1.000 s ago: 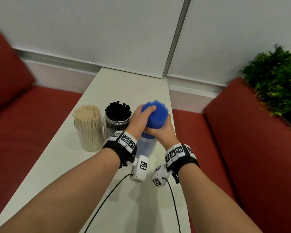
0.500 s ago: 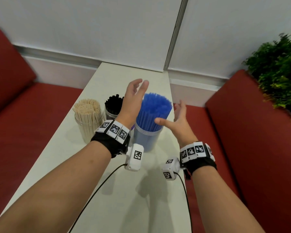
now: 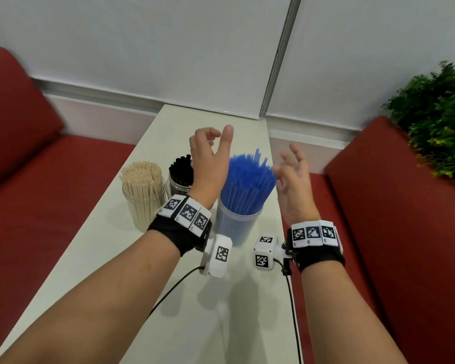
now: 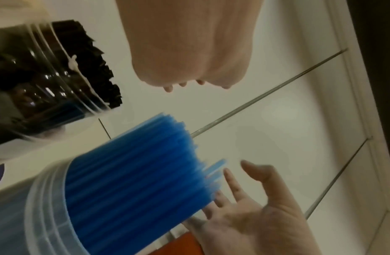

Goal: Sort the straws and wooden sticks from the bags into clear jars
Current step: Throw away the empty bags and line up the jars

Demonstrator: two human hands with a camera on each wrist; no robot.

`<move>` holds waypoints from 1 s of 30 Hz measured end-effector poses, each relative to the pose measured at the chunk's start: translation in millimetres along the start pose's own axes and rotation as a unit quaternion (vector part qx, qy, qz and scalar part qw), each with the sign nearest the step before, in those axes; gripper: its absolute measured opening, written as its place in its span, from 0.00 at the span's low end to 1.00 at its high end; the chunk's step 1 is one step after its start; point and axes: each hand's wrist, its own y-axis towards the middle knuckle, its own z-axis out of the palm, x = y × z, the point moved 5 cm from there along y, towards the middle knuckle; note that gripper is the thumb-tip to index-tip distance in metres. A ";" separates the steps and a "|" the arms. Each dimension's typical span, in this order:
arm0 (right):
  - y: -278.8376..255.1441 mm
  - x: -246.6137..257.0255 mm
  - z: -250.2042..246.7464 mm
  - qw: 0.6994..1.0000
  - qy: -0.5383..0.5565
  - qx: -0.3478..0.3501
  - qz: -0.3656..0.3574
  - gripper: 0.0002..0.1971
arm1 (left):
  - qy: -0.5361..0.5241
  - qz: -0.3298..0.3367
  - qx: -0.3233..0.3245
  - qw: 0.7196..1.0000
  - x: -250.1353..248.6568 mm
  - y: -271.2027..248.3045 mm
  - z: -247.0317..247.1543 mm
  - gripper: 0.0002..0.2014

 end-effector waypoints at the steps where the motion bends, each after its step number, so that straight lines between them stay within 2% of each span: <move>1: -1.0 4.2 -3.6 0.999 -0.012 -0.032 -0.021 0.34 | -0.011 0.013 -0.001 1.000 0.3 0.3 -1.0 0.14; 3: -5.7 7.3 1.9 0.991 -0.095 -0.055 -0.077 0.27 | 0.024 0.035 0.043 0.998 4.6 -3.2 6.8 0.14; 4: -8.6 5.2 10.5 0.982 -0.154 -0.033 -0.102 0.25 | 0.064 0.048 0.080 0.994 10.1 -7.6 14.7 0.16; 6: -12.1 -8.2 27.1 0.944 -0.299 0.031 -0.133 0.22 | 0.144 0.059 0.162 0.974 25.0 -19.1 32.2 0.19; 8: -11.5 -16.5 29.9 0.908 -0.394 0.025 -0.144 0.20 | 0.166 0.060 0.213 0.961 34.7 -26.5 41.6 0.20; 10: -10.0 -14.5 28.6 0.895 -0.423 0.009 -0.145 0.20 | 0.142 0.067 0.230 0.960 34.5 -28.1 43.3 0.21; 12: -8.7 -15.7 30.6 0.886 -0.440 0.052 -0.140 0.21 | 0.093 0.049 0.208 0.973 35.0 -28.5 36.3 0.25; 13: -8.3 -16.3 28.5 0.897 -0.418 0.062 -0.126 0.22 | 0.077 0.045 0.186 0.979 36.9 -30.9 30.2 0.28; 14: -9.3 -14.9 24.1 0.923 -0.367 0.048 -0.107 0.25 | 0.072 0.051 0.166 0.982 39.0 -36.0 23.3 0.32; 16: -15.4 -14.4 7.2 0.971 -0.223 -0.050 -0.069 0.30 | 0.083 0.077 0.155 0.982 48.5 -52.5 12.0 0.39; 18: -23.6 -26.3 -7.3 0.975 -0.161 -0.155 -0.015 0.30 | 0.094 0.076 0.188 0.975 63.0 -71.3 6.8 0.51; 19: -28.0 -36.9 -8.9 0.971 -0.163 -0.170 0.026 0.27 | 0.094 0.069 0.208 0.971 70.1 -79.3 6.6 0.57; 21: -37.2 -59.1 -2.4 0.970 -0.163 -0.142 0.111 0.19 | 0.092 0.061 0.219 0.970 81.0 -86.5 8.0 0.63; 23: -45.4 -74.4 5.3 0.971 -0.127 -0.116 0.168 0.17 | 0.101 0.054 0.204 0.972 86.1 -83.6 11.6 0.64; 26: -48.6 -82.7 10.2 0.968 -0.117 -0.110 0.193 0.18 | 0.126 0.039 0.177 0.975 88.8 -70.2 16.7 0.63; 30: -39.6 -85.4 10.2 0.970 -0.053 -0.099 0.215 0.17 | 0.155 0.042 0.205 0.966 83.4 -53.9 19.9 0.63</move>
